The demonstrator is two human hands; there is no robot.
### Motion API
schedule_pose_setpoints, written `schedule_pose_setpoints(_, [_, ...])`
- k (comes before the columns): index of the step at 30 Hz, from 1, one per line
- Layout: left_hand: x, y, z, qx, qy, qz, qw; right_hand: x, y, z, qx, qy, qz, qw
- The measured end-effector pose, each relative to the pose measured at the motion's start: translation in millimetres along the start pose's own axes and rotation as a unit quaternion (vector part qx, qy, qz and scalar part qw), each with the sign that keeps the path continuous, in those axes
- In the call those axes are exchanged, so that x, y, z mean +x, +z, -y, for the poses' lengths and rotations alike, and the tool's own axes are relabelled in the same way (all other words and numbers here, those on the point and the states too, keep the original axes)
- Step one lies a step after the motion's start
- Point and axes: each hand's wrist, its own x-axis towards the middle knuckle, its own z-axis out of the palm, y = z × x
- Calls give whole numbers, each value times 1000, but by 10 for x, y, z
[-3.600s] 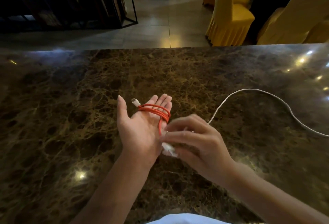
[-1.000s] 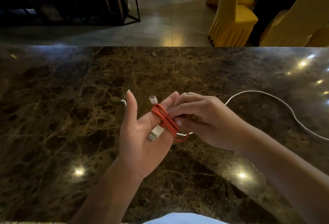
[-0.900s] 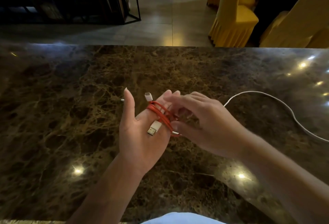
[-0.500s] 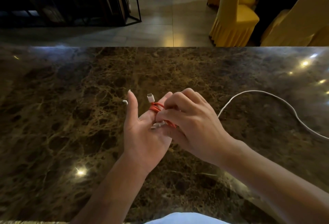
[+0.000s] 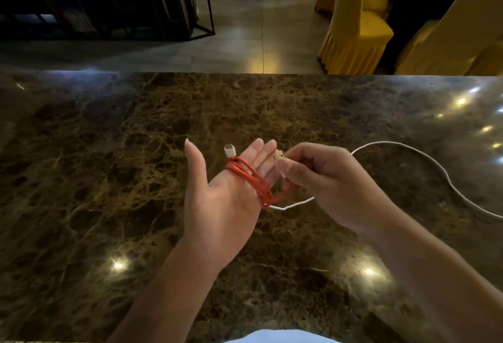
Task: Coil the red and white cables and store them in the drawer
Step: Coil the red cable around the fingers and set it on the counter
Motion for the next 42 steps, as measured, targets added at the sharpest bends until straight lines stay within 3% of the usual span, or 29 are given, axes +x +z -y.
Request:
schedule_pose_setpoints(3, [-27, 25, 32, 61, 9, -9, 998, 115, -80, -16, -140, 44, 16, 989])
schedule_pose_setpoints(7, [-48, 34, 22, 95, 12, -26, 995, 90, -30, 175, -337, -78, 6, 938])
schedule_pose_setpoints(10, [-28, 28, 49, 116, -3, -32, 993, 80, 27, 242, -448, -89, 53, 888])
schedule_pose_setpoints(19, [32, -8, 28, 52, -82, 65, 993, 103, -228, 277, -329, -117, 220, 911])
schedule_pose_setpoints(25, [10, -10, 48, 52, -98, 116, 987, 238, -267, 279, -334, -102, 287, 892])
schedule_pose_setpoints(27, [-11, -4, 35, 19, -80, 130, 988, 234, -254, 268, -290, -80, 230, 925])
schedule_pose_setpoints(30, [-21, -45, -15, -49, -62, 123, 989, 122, -158, 207, -158, -6, 54, 986])
schedule_pose_setpoints(33, [-17, -67, -5, -68, -28, 91, 993, -18, 42, 93, -251, -50, -42, 966])
schedule_pose_setpoints(37, [18, -28, 44, 10, 19, 54, 998, -125, 111, 30, -215, -46, -31, 975])
schedule_pose_setpoints(42, [32, 22, -2, 49, 20, 100, 994, -129, 4, 82, -167, -51, 11, 985])
